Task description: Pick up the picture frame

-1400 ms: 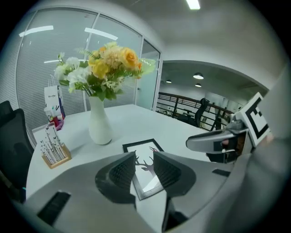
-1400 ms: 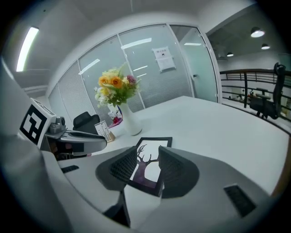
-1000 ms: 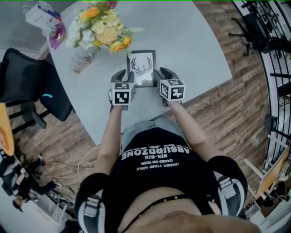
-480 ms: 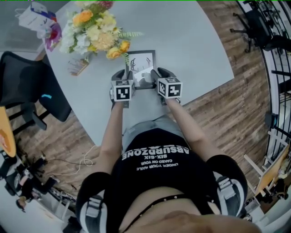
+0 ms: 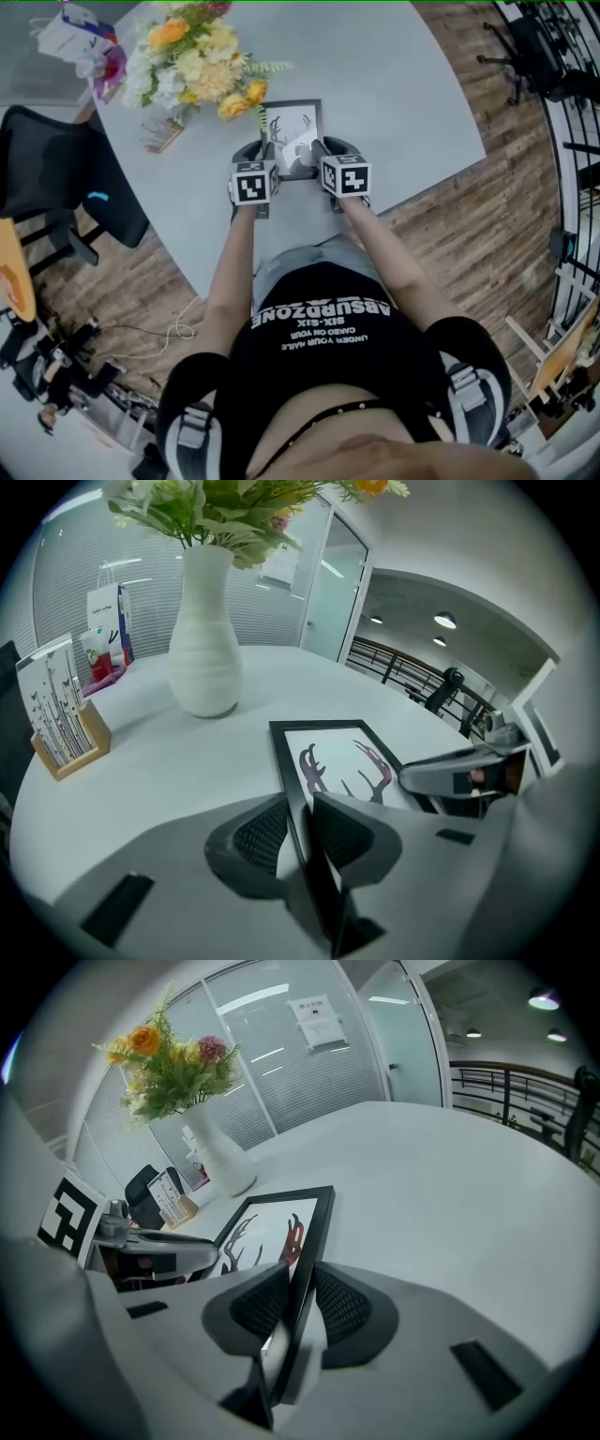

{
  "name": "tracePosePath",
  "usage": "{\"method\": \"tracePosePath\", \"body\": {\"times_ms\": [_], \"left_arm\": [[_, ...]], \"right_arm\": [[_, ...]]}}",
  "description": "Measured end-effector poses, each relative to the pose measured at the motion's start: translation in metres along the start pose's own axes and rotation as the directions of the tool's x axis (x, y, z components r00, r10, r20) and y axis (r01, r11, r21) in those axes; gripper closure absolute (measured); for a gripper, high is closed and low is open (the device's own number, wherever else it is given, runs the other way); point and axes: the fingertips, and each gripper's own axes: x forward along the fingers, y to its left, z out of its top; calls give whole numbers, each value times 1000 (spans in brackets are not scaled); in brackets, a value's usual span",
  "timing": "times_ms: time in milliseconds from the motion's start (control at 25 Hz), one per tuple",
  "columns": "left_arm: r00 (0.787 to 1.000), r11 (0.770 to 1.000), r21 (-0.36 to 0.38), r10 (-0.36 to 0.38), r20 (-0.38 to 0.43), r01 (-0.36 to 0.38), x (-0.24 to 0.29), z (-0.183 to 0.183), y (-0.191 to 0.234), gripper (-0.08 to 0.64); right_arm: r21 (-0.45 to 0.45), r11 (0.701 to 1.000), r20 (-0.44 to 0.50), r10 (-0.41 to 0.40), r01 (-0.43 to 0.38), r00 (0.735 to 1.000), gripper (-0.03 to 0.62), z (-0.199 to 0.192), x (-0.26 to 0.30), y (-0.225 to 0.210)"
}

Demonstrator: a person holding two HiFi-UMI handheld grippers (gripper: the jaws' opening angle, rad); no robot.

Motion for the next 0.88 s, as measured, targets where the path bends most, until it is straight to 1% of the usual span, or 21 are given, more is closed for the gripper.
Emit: {"method": "tracePosePath", "body": {"times_ms": [160,400,640,880], "left_arm": [[1000,1000,-11,-2,0,2,0,-1,0,465],[999,1000,-28,11,-31,-12,-10,-5,-2,466],[1000,1000,-3,8,27,-8,-30,8,-8,466],[998,1000,21,6,70,-7,-47,14,-16,466]], "right_arm": [[7,1000,-10,-6,6,1000,494,-1,0,0],[-8,999,-36,-42,42,998,500,1,-5,4],[5,999,-4,-39,39,999,503,9,-18,9],[-10,999,31,-40,40,999,506,17,-35,13]]}}
